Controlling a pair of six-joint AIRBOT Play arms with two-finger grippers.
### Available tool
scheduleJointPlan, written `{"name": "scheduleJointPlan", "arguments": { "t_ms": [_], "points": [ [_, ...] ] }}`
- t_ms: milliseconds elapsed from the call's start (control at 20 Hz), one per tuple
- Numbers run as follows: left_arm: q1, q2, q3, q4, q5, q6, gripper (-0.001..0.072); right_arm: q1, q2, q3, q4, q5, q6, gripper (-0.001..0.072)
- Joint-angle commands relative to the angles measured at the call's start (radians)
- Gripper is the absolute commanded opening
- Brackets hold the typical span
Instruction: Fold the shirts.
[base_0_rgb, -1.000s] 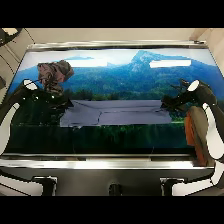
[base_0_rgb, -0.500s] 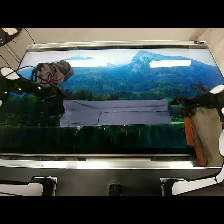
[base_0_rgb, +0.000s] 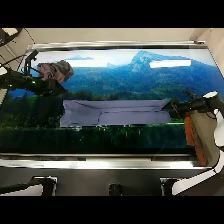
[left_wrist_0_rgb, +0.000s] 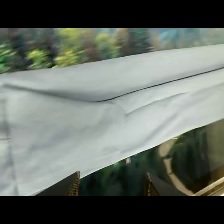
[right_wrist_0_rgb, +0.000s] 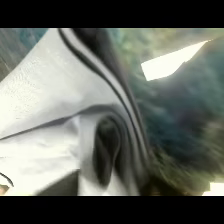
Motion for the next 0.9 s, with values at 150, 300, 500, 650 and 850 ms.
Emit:
{"name": "scheduleJointPlan", "arguments": {
  "t_ms": [150, 300, 500, 650, 850],
  "points": [
    [-0.088, -0.001, -0.001, -0.032, 0.027, 0.001, 0.0463, 0.050, 0.017, -0.002, 0.044, -0.045, -0.009, 0.0056],
    [-0.174, -0.025, -0.037, -0.034, 0.144, 0.000, 0.0159, 0.051, 0.137, -0.002, 0.053, -0.037, -0.043, 0.0056],
    [-0.361, -0.110, -0.124, -0.151, 0.351, -0.040, 0.0025, 0.051, 0.360, -0.002, 0.052, 0.073, -0.044, 0.0055],
    [-0.515, -0.239, -0.129, -0.369, 0.532, -0.040, 0.0024, 0.051, 0.532, -0.002, 0.050, 0.159, 0.017, 0.0056],
    [-0.652, -0.425, -0.053, -0.612, 0.628, -0.039, 0.0024, 0.051, 0.742, -0.002, 0.050, 0.211, 0.086, 0.0056]
  ]
}}
